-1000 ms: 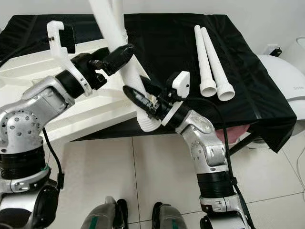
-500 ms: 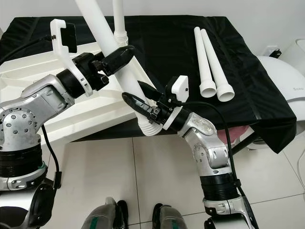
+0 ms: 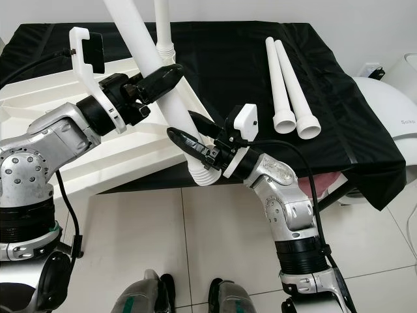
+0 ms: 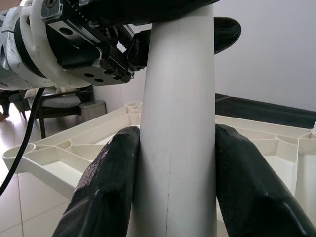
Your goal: Building children table
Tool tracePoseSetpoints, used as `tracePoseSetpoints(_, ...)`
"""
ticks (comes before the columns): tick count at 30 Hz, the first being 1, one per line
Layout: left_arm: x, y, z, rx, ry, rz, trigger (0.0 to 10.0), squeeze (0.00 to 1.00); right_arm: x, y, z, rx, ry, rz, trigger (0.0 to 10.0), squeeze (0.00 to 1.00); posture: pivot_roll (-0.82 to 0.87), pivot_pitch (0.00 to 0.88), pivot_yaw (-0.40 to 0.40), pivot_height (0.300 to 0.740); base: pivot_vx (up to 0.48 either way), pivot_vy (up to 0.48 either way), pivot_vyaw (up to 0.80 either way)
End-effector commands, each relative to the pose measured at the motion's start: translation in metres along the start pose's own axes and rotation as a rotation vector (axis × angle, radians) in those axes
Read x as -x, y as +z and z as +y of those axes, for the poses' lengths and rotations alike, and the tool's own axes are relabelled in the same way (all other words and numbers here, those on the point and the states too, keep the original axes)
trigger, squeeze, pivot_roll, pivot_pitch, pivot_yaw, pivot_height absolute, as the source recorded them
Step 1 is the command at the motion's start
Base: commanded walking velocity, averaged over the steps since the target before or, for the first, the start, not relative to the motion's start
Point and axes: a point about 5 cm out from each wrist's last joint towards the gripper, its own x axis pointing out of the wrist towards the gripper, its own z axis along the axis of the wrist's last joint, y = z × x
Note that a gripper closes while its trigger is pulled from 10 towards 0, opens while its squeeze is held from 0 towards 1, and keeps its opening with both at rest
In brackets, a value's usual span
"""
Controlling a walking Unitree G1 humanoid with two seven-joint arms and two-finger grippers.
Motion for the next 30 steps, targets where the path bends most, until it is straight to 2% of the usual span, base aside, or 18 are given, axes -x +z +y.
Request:
tracePoseSetpoints(1,0.001,0.001,-0.015,-0.023,-0.182,0.010,10.0,0.00,0.002,0.003,-0.001,0.022,0.003,0.001,10.0,0.00,-0.03,0.122,-0.023,0.740,0.000,0.000,0.00)
tracePoseSetpoints(6,0.000,0.005,-0.018,-0.022,-0.204,0.005,10.0,0.00,0.002,0.003,-0.003,0.013,0.004,0.004,10.0,0.00,-0.03,0.124,-0.025,0.740,0.000,0.000,0.00)
tracePoseSetpoints(7,-0.001,0.006,-0.018,-0.022,-0.202,0.001,10.0,0.00,0.002,0.004,-0.004,0.012,0.004,0.005,10.0,0.16,-0.03,0.124,-0.025,0.740,0.000,0.000,0.00)
tracePoseSetpoints(8,-0.001,0.006,-0.018,-0.022,-0.202,0.001,10.0,0.00,0.002,0.004,-0.004,0.012,0.004,0.005,10.0,0.16,-0.03,0.124,-0.025,0.740,0.000,0.000,0.00)
tracePoseSetpoints(9,-0.001,0.008,-0.018,-0.023,-0.200,-0.005,10.0,0.00,0.002,0.004,-0.004,0.002,0.008,0.009,10.0,1.00,-0.03,0.126,-0.028,0.740,0.000,0.000,0.00)
tracePoseSetpoints(12,-0.002,0.010,-0.018,-0.023,-0.201,-0.011,10.0,0.00,0.002,0.004,-0.005,0.007,0.003,0.012,10.0,1.00,-0.03,0.126,-0.028,0.740,0.000,0.000,0.00)
tracePoseSetpoints(13,-0.002,0.011,-0.020,-0.026,-0.210,-0.014,10.0,0.00,0.002,0.005,-0.006,0.006,0.007,0.021,10.0,0.65,-0.03,0.129,-0.032,0.740,0.000,0.000,0.00)
tracePoseSetpoints(14,-0.003,0.012,-0.023,-0.025,-0.220,-0.017,10.0,0.00,0.001,0.007,-0.008,0.006,0.008,0.030,10.0,0.00,-0.03,0.129,-0.033,0.740,0.000,0.000,0.00)
tracePoseSetpoints(18,-0.004,0.011,-0.026,-0.024,-0.237,-0.013,10.0,0.00,-0.002,0.008,-0.009,0.008,0.006,0.050,10.0,0.00,-0.03,0.130,-0.036,0.740,0.000,0.000,0.00)
tracePoseSetpoints(23,-0.006,0.000,-0.036,-0.047,-0.309,0.070,10.0,0.00,-0.010,0.014,-0.018,-0.005,0.034,0.144,10.0,0.00,-0.03,0.134,-0.041,0.740,0.000,0.000,0.00)
tracePoseSetpoints(30,-0.007,-0.017,-0.038,-0.095,-0.307,0.150,10.0,0.00,-0.011,0.016,-0.022,-0.011,0.044,0.192,10.0,0.00,-0.04,0.140,-0.044,0.740,0.000,0.000,0.00)
